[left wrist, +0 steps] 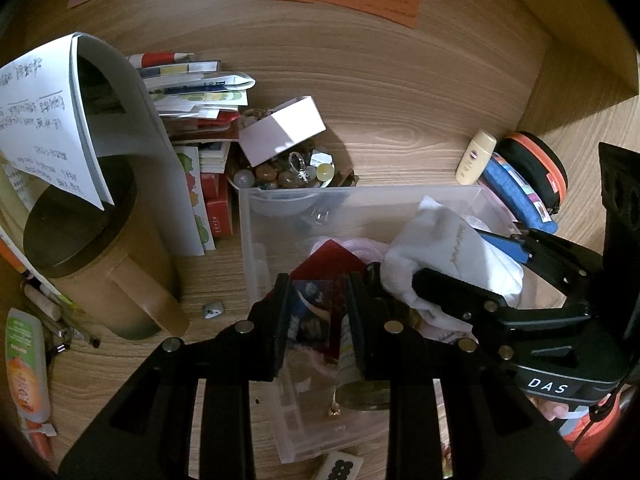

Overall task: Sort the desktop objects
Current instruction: 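Carry the blue card box and white pouch into the clear box and release both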

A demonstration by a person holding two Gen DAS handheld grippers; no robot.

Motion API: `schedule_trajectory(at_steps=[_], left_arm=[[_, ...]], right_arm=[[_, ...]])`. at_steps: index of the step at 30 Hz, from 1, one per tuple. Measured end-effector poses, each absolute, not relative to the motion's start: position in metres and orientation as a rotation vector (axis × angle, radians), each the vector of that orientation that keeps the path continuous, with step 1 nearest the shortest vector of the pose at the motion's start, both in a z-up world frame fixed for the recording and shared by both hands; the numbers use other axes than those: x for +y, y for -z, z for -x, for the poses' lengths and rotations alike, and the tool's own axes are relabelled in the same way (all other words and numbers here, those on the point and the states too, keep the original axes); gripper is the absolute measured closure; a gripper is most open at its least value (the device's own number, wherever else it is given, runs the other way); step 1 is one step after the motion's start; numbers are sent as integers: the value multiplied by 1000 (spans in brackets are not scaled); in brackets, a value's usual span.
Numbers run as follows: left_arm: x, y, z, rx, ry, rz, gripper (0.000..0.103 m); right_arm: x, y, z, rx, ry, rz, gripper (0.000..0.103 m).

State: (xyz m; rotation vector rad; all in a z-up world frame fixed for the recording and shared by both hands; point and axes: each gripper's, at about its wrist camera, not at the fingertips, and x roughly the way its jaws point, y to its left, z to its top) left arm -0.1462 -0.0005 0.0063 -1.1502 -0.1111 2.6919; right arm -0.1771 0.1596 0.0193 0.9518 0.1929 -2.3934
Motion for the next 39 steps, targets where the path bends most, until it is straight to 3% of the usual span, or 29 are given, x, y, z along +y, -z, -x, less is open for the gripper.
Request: schedule_trajectory(at_steps=[19, 22, 24, 34, 39], left_arm=[[2, -25, 134, -108, -2695, 1092, 76], [0, -34, 126, -105, -2708, 1064, 75], [0, -40, 119, -96, -2721, 1043, 73], [-3, -58, 81, -47, -2785, 959, 46], [-11, -55, 63, -27, -2807, 979, 45]], right_arm=[[159, -37, 164, 175, 2382, -913, 36], [162, -50, 155, 167, 2394, -867, 29], [165, -60, 147, 161, 2407, -824, 22], [175, -83, 108, 192, 2432, -731, 19], [186, -85, 89, 197, 2453, -719, 19]])
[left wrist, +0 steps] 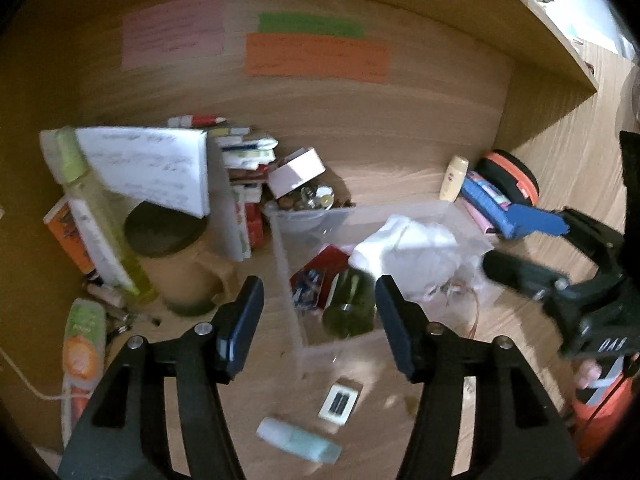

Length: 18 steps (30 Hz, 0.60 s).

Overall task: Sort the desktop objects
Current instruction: 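Carry the blue card box and white pouch into the clear box and release both, then grasp the pale blue-green cylinder with the left tool while the right tool grasps the wooden stamp block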

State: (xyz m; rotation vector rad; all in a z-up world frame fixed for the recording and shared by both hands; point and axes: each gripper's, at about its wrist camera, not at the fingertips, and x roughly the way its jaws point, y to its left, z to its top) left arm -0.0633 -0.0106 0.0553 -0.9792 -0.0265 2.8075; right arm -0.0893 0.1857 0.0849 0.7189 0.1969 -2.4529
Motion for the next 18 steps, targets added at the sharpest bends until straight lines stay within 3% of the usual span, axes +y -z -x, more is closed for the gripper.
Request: schedule_trajectory(at_steps=[12, 18], left_arm=[[-41, 0, 39, -21, -2747, 1268, 45], [-38, 29, 25, -17, -2652, 1373, 45]], right_arm=[[225, -50, 59, 252, 2495, -854, 18], [238, -16, 59, 180, 2443, -1006, 18]])
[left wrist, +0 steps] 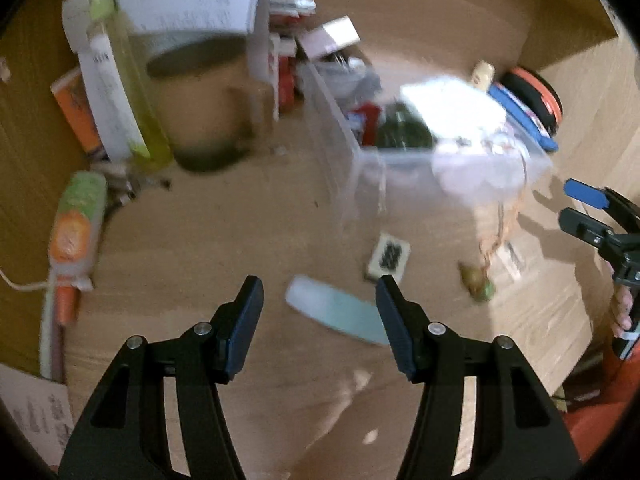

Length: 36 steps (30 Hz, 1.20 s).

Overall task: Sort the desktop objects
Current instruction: 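Grasp the pale blue-green cylinder with the left tool while the right tool grasps the wooden stamp block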

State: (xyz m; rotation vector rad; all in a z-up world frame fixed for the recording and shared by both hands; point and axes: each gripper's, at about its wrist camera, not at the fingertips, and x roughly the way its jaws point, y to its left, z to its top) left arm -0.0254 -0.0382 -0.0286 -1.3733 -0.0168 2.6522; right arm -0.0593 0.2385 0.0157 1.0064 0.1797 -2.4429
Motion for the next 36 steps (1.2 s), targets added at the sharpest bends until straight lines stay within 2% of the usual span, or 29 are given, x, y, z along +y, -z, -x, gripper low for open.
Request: schedule_trajectory(at_steps=[6, 8, 9, 10, 16, 20, 29, 33, 34, 36], left_arm=[[-31, 46, 19, 18, -2590, 1427, 45], [-32, 48, 21, 14, -2588, 1437, 38], [-32, 48, 21, 11, -2594, 1429, 27], [-33, 47, 22, 11, -2601, 1419, 22], [-32, 46, 26, 34, -2599, 1397, 21], [-25, 51, 30, 53, -2572, 1409, 21], [-18, 56, 36, 29, -2569, 1420, 21], [-22, 58, 36, 56, -2643, 1407, 30], [-24, 58, 36, 56, -2655, 1409, 30], [-26, 57, 35, 38, -2662, 1405, 30]], right_arm=[[234, 9, 56, 214, 2398, -1094, 19], [236, 15, 56, 202, 2383, -1113, 19], [237, 18, 55, 196, 2377, -1123, 19], [237, 20, 55, 192, 2373, -1128, 19], [235, 28, 55, 211, 2355, -1145, 20], [229, 32, 57, 236, 2342, -1152, 42], [211, 45, 63, 298, 2285, -1183, 67], [209, 45, 61, 293, 2293, -1171, 74], [210, 45, 61, 287, 2296, -1170, 78], [211, 45, 61, 276, 2299, -1170, 78]])
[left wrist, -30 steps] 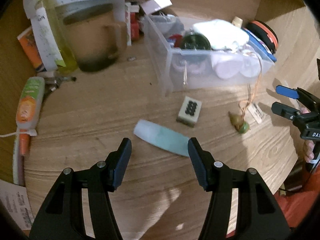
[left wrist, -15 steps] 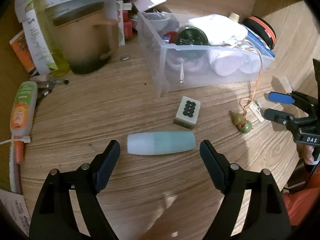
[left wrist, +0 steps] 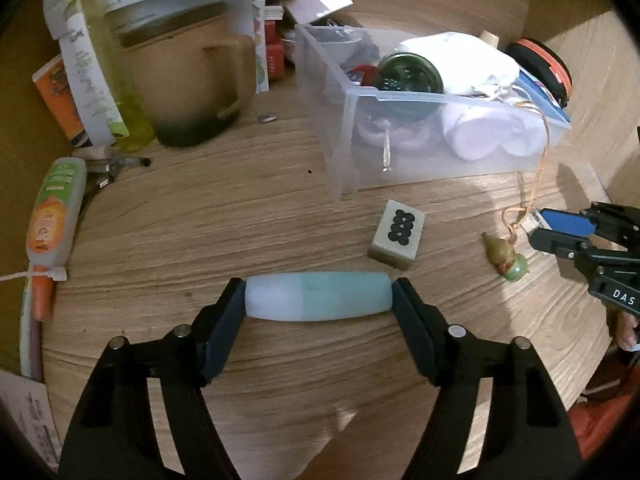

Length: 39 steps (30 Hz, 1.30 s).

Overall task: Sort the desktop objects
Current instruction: 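Grasp the pale blue-green cylinder with the left tool while the right tool grasps the wooden stamp block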

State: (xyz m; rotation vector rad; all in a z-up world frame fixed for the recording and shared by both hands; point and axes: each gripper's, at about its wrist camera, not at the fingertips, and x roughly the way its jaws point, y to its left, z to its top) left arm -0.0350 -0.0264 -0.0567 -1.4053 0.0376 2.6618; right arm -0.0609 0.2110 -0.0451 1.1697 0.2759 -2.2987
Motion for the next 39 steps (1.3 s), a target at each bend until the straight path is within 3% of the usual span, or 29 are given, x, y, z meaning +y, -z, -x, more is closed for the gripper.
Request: schedule_trajectory(at_steps=[16, 18, 25, 28, 32, 39], left_arm=[[-20, 18, 23, -32, -2739, 1254, 30], [-23, 13, 25, -39, -2746, 1227, 30], [-16, -6, 30, -70, -2763, 1142, 30], [-14, -12, 32, -89, -2762, 1116, 30], [-10, -18, 37, -105, -2761, 1099, 30], [-2, -17, 39, -99, -2754, 1100, 30]], right_arm=[[242, 15, 57, 161, 2396, -1122, 81], [243, 8, 56, 152, 2410, -1099, 94], [251, -2, 58, 163, 2420, -1083, 94], [252, 5, 60, 181, 2399, -1122, 90], [254, 19, 59, 182, 2361, -1179, 65], [247, 34, 51, 243, 2342, -1207, 64]])
